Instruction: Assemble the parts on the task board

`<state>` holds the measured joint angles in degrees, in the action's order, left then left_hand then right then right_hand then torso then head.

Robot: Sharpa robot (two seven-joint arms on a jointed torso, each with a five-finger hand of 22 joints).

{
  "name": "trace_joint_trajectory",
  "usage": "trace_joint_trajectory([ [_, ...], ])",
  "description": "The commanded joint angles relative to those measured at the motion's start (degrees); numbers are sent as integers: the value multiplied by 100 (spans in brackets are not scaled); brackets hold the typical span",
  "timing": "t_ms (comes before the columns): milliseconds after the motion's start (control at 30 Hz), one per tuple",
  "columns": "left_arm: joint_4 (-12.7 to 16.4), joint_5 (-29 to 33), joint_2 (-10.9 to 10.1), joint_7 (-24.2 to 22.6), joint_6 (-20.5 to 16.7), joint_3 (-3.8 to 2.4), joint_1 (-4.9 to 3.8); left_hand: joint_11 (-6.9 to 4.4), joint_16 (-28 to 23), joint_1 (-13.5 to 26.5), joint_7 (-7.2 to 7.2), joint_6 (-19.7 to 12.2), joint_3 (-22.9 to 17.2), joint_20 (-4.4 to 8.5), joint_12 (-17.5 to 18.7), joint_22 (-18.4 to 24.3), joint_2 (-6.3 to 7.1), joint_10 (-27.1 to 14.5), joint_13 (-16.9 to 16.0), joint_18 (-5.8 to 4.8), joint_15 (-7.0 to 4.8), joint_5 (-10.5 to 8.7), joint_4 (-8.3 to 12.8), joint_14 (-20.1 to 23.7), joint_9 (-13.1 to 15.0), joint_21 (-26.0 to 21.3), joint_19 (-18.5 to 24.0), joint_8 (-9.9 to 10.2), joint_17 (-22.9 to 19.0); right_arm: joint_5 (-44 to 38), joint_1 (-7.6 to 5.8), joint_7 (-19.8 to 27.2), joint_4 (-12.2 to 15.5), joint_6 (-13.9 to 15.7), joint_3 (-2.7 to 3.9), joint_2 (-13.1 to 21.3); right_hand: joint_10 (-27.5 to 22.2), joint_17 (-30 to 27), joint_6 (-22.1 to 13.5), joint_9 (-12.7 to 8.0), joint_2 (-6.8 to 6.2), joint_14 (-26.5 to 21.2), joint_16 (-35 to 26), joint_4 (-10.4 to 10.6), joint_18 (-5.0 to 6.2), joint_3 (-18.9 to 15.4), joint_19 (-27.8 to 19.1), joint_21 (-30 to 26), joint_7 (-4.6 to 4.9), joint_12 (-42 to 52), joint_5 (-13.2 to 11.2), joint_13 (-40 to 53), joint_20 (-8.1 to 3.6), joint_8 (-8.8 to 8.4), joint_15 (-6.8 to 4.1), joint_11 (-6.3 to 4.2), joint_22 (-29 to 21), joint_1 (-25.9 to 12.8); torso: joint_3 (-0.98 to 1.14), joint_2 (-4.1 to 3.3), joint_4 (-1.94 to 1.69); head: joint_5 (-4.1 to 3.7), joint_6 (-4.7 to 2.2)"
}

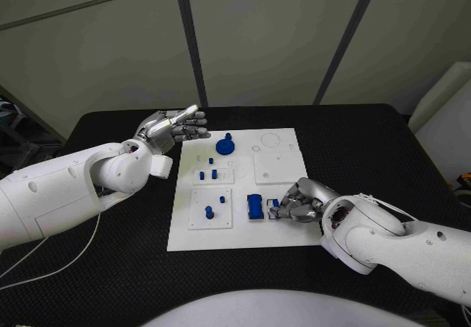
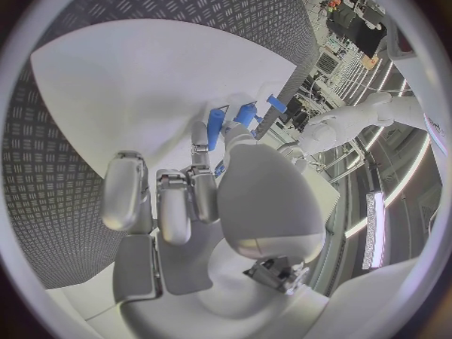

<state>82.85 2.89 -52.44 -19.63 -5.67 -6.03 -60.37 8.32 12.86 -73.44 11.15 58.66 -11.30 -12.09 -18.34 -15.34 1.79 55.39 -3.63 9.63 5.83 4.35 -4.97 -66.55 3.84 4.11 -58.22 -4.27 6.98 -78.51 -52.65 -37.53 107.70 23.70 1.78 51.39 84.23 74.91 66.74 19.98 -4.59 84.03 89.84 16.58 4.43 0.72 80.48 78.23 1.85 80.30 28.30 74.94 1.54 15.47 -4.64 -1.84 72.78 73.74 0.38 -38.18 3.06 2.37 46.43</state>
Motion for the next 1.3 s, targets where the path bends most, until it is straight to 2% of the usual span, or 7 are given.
trace_joint_trajectory([
  [33,11,4,1,-19,36,-3,-7,42,-42,37,56,-3,-6,-46,24,8,-12,11,3,86,9,3,34,42,-8,-11,4,9,-10,69,5,94,18,-29,-9,-34,185,1509,-11,8,-5,597,16,-6,-49,-112,-3,-16,49,2,-40,877,-15,13,-45,9,4,-144,3,-6,-1,9,10],
  [400,1,4,5,-10,37,-3,-7,42,-42,37,56,-3,-6,-46,24,8,-12,11,3,86,9,3,34,42,-8,-11,4,9,-10,87,5,157,44,63,-9,-47,188,1509,-17,24,9,597,16,2,-48,-244,-4,-20,52,6,-131,883,-13,21,-42,12,3,-273,3,-2,9,16,11],
  [667,-1,4,9,-2,41,-3,-7,42,-48,33,57,-4,-10,-47,25,11,-16,10,3,86,10,3,37,45,-9,-11,3,9,-11,88,5,135,39,70,-9,-42,181,1500,-31,33,47,595,11,7,-44,-343,-16,-35,58,-11,-179,875,-10,20,-38,18,-15,-385,-1,0,1,5,6],
  [900,-3,4,8,6,43,-3,-7,42,-48,33,57,-4,-10,-47,25,11,-16,10,3,86,10,3,37,45,-9,-11,3,9,-11,88,5,161,41,68,-9,-48,179,1491,-48,50,68,593,7,3,-40,-517,-26,-51,66,-12,-460,880,-1,25,-30,27,-28,-520,1,-1,3,12,11],
  [1300,-6,4,8,12,49,-3,-7,42,-48,33,57,-4,-10,-47,25,11,-16,10,3,86,10,3,37,45,-9,-11,3,9,-11,88,5,195,45,64,-9,-25,178,1496,-49,54,70,594,9,3,-40,-548,-26,-51,65,-15,-497,879,0,28,-29,28,-27,-532,2,-2,3,9,20],
])
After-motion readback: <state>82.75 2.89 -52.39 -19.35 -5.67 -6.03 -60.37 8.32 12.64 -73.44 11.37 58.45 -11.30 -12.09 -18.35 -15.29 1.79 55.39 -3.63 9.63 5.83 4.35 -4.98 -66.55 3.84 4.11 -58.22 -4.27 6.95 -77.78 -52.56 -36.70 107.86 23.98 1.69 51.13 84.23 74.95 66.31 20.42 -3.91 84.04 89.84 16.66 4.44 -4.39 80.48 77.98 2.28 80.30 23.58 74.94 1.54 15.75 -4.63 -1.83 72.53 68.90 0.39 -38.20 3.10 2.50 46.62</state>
